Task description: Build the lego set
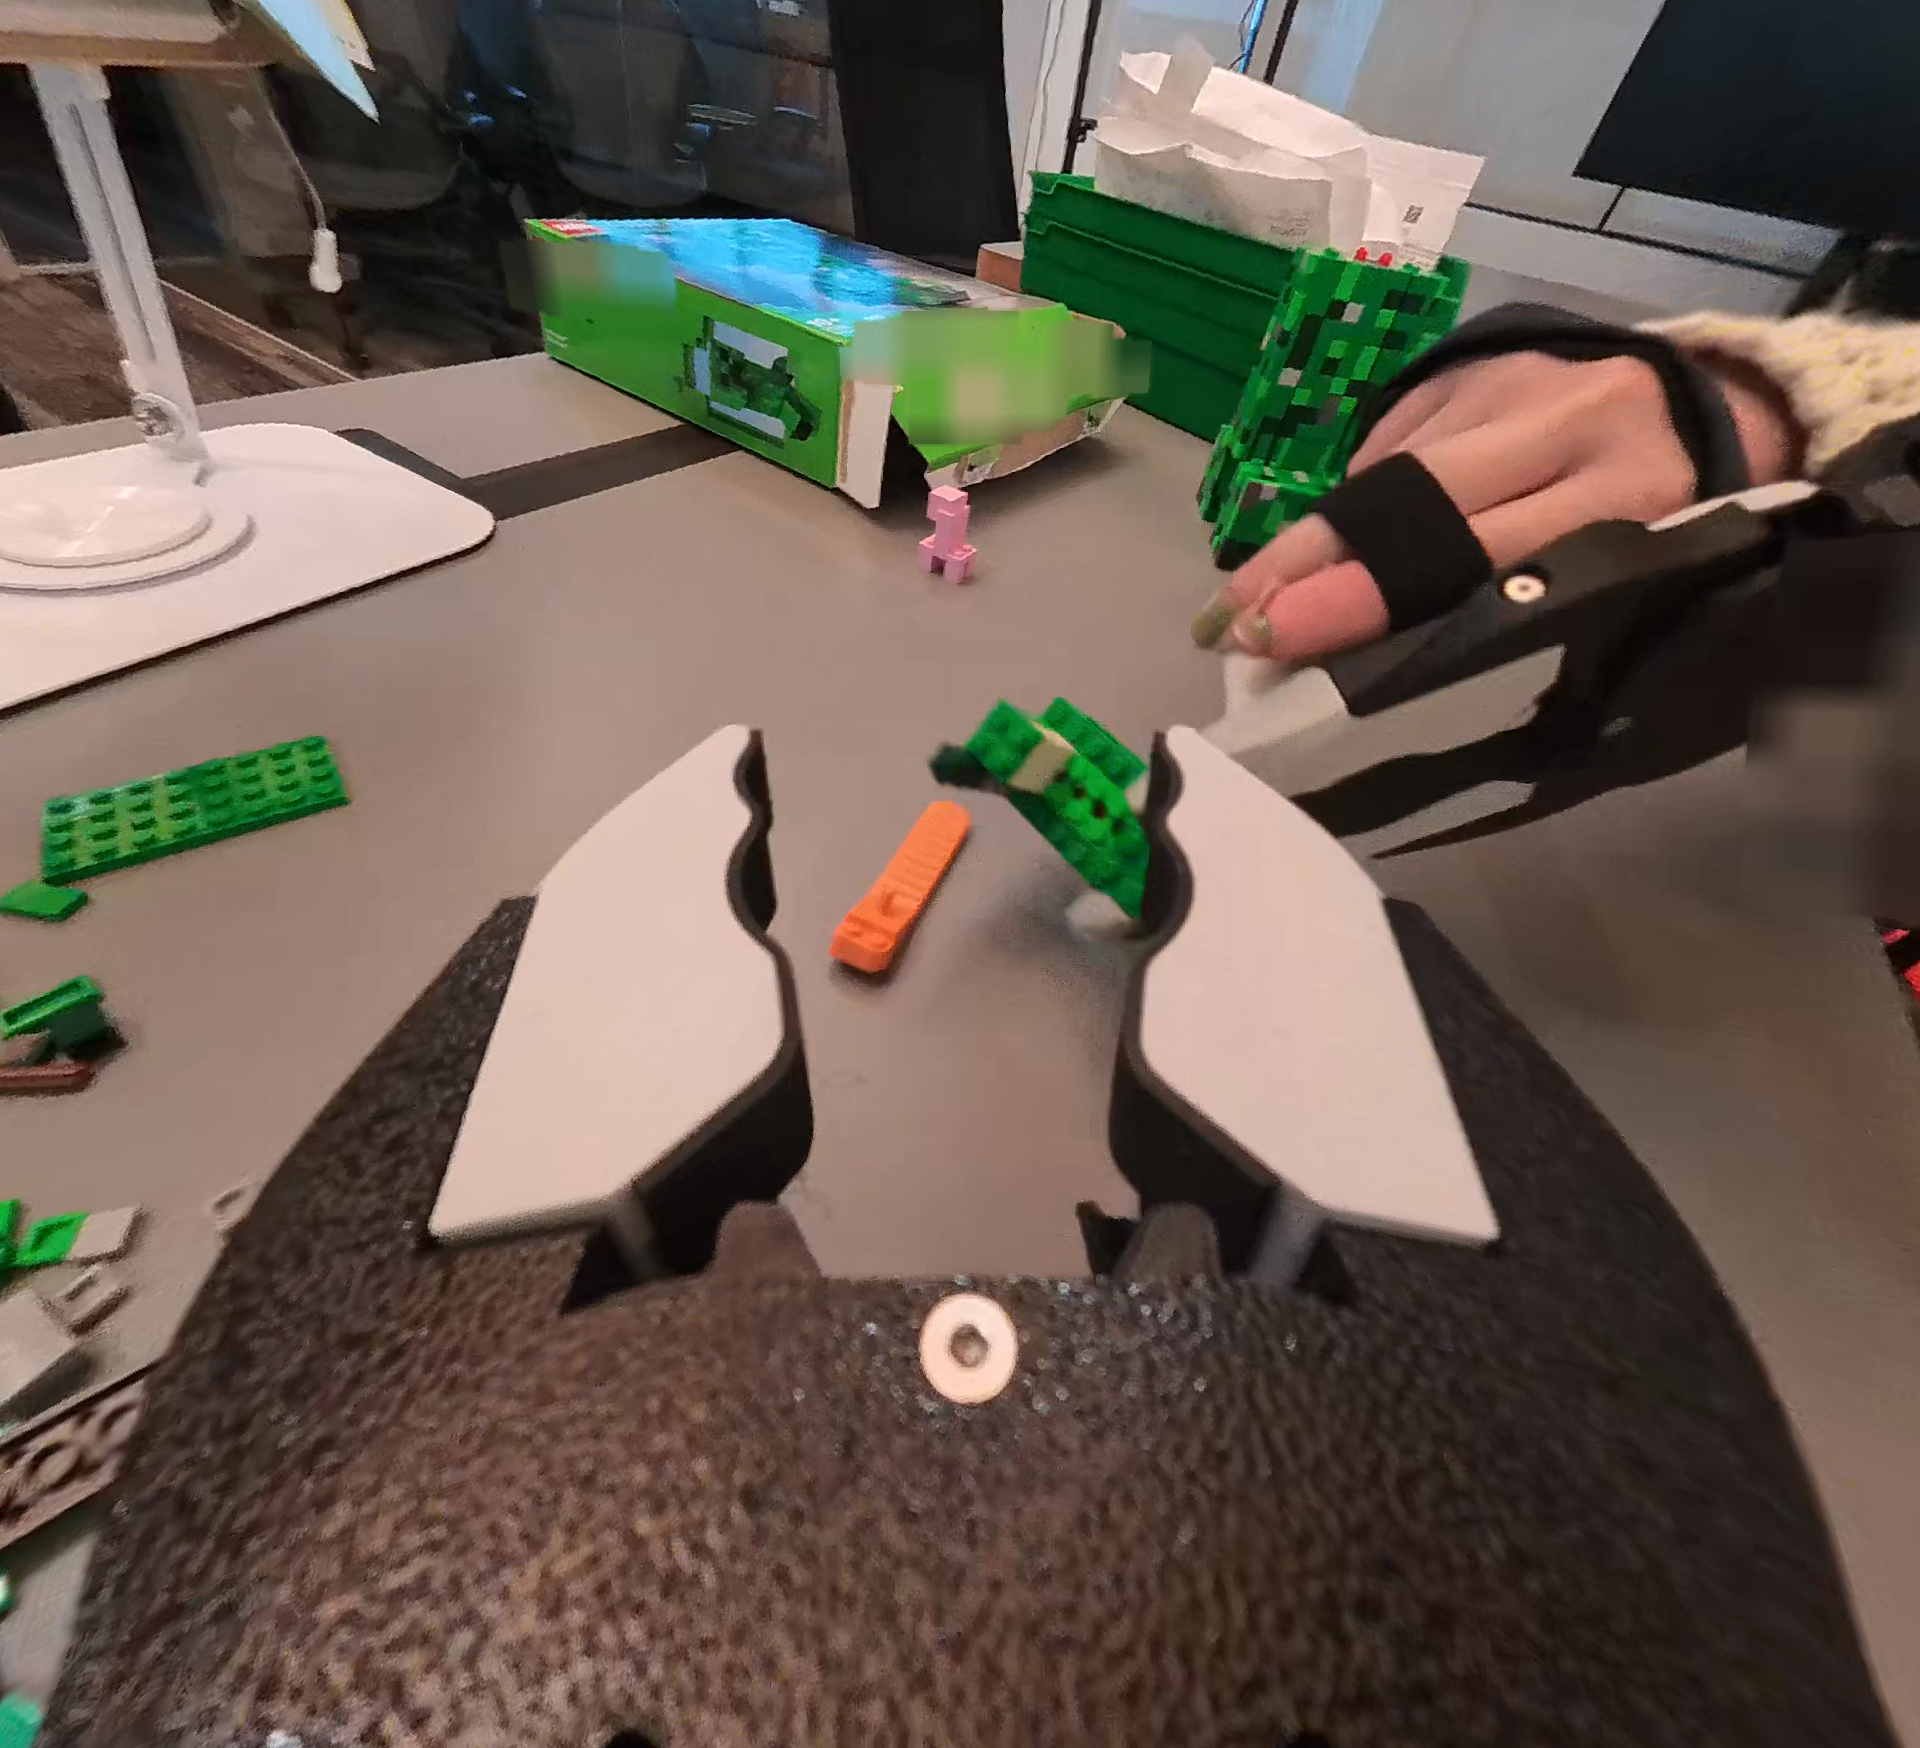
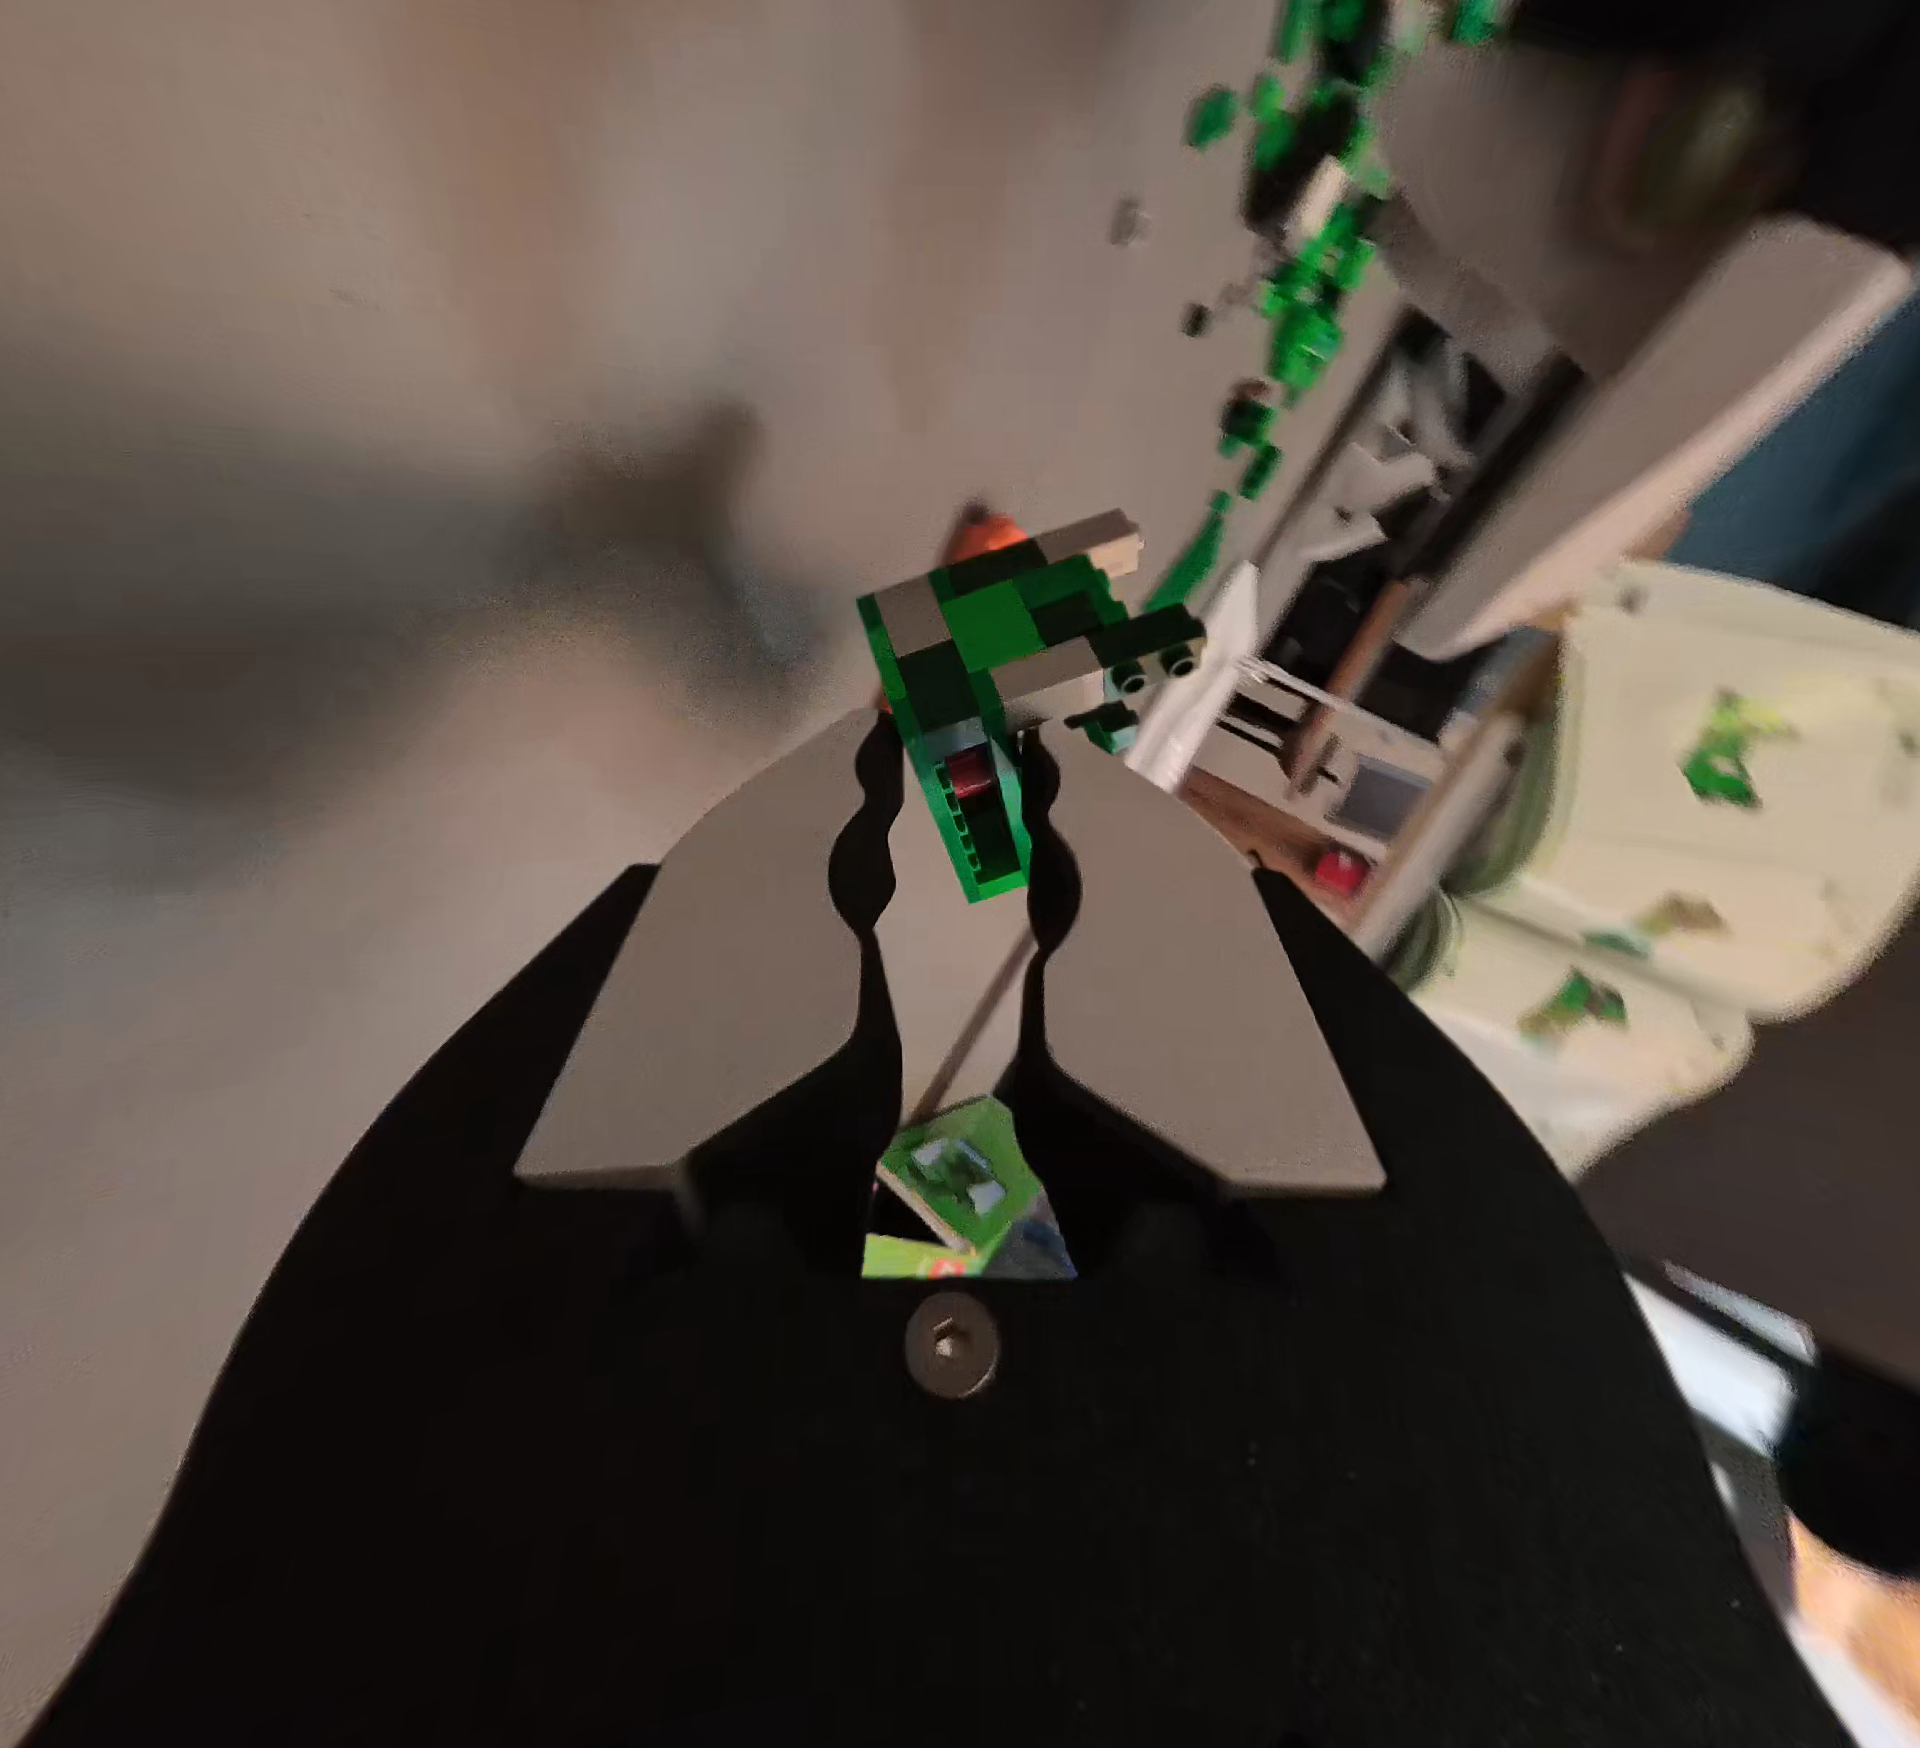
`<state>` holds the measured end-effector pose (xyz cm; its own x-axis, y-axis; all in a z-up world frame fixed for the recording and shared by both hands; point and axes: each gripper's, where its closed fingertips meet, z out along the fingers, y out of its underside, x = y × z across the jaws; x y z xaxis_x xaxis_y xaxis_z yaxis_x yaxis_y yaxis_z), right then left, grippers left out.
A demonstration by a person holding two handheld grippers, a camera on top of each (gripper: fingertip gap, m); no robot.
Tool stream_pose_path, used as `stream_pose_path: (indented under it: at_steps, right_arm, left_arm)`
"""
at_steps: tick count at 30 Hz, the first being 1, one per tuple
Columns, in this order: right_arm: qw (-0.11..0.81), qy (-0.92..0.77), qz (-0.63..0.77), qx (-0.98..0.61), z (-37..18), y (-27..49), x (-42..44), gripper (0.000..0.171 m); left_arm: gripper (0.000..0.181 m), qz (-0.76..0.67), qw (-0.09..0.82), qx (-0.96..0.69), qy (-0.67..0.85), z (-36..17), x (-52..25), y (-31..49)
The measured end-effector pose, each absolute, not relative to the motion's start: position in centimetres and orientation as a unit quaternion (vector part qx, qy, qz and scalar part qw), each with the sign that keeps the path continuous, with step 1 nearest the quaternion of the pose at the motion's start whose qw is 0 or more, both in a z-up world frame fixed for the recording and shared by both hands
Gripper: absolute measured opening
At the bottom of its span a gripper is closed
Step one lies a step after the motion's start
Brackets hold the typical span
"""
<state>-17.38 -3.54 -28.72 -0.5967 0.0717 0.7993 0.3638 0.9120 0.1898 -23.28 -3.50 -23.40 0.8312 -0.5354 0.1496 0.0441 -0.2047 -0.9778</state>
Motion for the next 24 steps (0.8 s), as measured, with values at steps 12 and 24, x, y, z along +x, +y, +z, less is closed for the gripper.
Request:
stream_pose_path:
  at_steps: [12,24]
  right_arm:
    - [0.578,-0.746,-0.27,-0.192,-24.8,-2.1,-18.4,0.021]
    - [0.609,-0.722,-0.258,-0.203,-24.9,-2.8,-19.3,0.02]
  left_arm:
    - [0.075,-0.282,0.605,-0.728,0.157,-23.6,-19.8,-3.7]
    - [0.047,-0.267,0.605,-0.731,0.167,-24.7,-19.0,-3.5]
